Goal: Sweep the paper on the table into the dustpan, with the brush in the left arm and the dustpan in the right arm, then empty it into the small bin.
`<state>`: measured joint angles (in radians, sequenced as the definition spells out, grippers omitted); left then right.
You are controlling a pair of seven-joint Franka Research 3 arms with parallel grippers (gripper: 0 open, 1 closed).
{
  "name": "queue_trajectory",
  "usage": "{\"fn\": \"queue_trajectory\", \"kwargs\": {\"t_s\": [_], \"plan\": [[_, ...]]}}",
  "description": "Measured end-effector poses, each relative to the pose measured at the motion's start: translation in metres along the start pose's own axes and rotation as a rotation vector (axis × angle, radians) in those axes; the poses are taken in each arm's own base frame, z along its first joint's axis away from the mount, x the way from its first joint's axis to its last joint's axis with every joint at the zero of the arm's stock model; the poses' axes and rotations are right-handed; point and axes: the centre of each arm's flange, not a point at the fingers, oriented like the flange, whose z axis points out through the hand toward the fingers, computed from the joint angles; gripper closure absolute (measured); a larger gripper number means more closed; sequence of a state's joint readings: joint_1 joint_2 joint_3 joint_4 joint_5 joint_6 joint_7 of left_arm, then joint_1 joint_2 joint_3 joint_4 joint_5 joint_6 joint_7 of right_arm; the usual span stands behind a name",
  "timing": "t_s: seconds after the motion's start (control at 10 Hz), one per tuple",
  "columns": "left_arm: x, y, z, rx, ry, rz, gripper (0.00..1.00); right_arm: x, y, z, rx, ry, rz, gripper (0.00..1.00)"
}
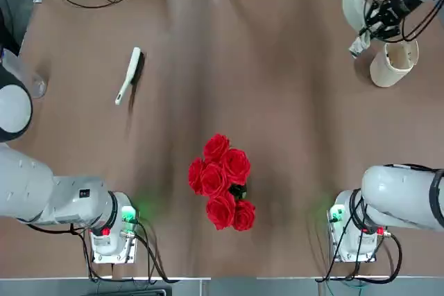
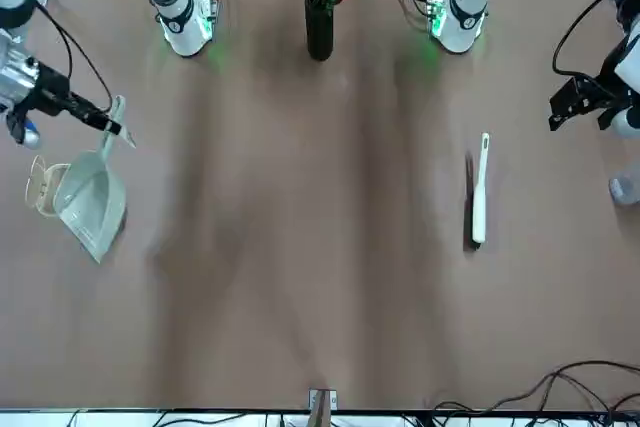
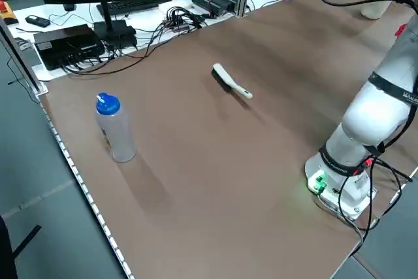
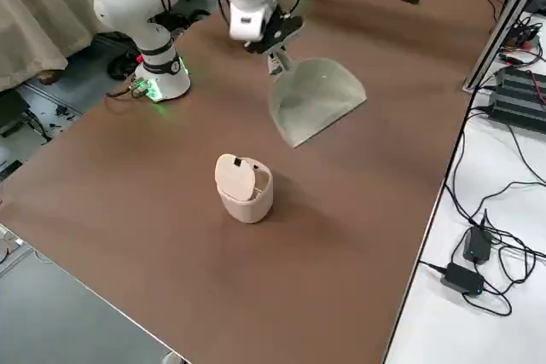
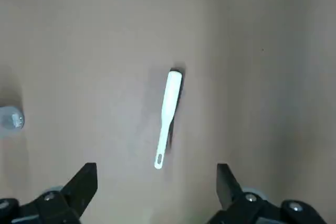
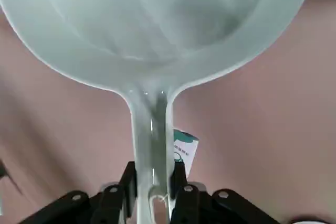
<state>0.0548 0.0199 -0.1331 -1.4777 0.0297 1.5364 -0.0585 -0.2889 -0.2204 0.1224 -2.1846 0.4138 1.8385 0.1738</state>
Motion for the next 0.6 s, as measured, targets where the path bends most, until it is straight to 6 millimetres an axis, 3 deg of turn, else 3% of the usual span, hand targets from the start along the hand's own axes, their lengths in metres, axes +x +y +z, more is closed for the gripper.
{"fn": "queue_trajectory", "kwargs": {"t_s": [0.4,0.6], "plan": [[0.000,0.000,-0.004,0.000,0.008,0.000,0.00,-0.041,-0.095,0.043,-0.141,0.038,-0.264,0.68],[0.000,0.000,-0.004,0.000,0.008,0.000,0.00,-0.054,-0.119,0.056,-0.175,0.048,-0.472,0.68]]}}
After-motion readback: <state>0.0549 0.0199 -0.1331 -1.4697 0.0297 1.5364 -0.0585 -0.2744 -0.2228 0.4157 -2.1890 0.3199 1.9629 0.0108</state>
